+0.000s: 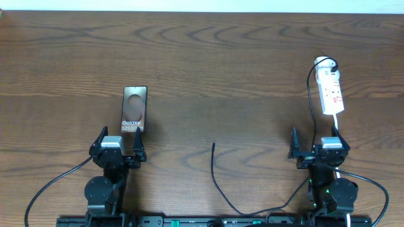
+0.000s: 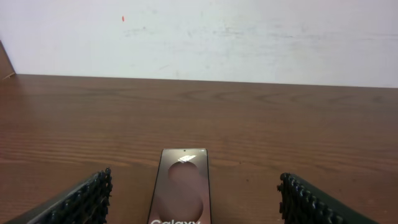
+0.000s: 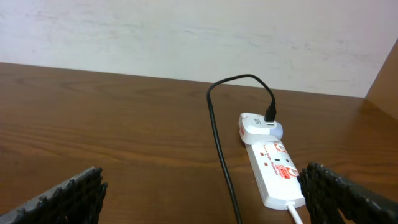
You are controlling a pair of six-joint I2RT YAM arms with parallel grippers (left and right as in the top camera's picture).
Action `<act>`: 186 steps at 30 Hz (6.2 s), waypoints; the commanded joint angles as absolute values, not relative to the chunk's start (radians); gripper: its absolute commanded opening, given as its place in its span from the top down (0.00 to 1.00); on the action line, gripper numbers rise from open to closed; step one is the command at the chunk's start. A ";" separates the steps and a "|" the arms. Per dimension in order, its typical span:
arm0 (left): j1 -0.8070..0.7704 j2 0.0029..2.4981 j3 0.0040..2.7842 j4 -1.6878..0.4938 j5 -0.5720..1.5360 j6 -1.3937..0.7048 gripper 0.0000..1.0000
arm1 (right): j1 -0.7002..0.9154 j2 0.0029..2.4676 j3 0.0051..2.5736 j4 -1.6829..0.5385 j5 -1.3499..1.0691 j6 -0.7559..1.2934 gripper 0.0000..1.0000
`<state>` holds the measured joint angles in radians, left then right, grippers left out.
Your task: Plug charger to phone and switch on socket
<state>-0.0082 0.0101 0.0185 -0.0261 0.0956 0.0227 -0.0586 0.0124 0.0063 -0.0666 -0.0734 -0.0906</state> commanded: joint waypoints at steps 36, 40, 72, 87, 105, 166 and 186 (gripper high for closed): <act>-0.004 0.004 0.005 -0.063 0.120 0.019 0.16 | -0.051 0.007 0.006 -0.072 -0.062 -0.080 0.01; -0.004 0.004 0.005 -0.063 0.120 0.019 0.16 | -0.051 0.007 0.006 -0.072 -0.062 -0.079 0.01; -0.004 0.004 0.005 -0.063 0.120 0.019 0.16 | -0.051 0.007 0.006 -0.072 -0.062 -0.079 0.01; -0.004 0.004 0.005 -0.063 0.120 0.019 0.16 | -0.051 0.007 0.006 -0.072 -0.062 -0.080 0.01; -0.004 0.004 0.005 -0.063 0.120 0.019 0.15 | -0.051 0.007 0.006 -0.072 -0.062 -0.079 0.01; -0.004 0.110 0.247 -0.001 0.112 0.031 0.16 | -0.051 0.007 0.006 -0.072 -0.062 -0.079 0.01; -0.004 1.380 1.443 -0.876 0.046 0.048 0.16 | -0.051 0.007 0.006 -0.072 -0.062 -0.079 0.01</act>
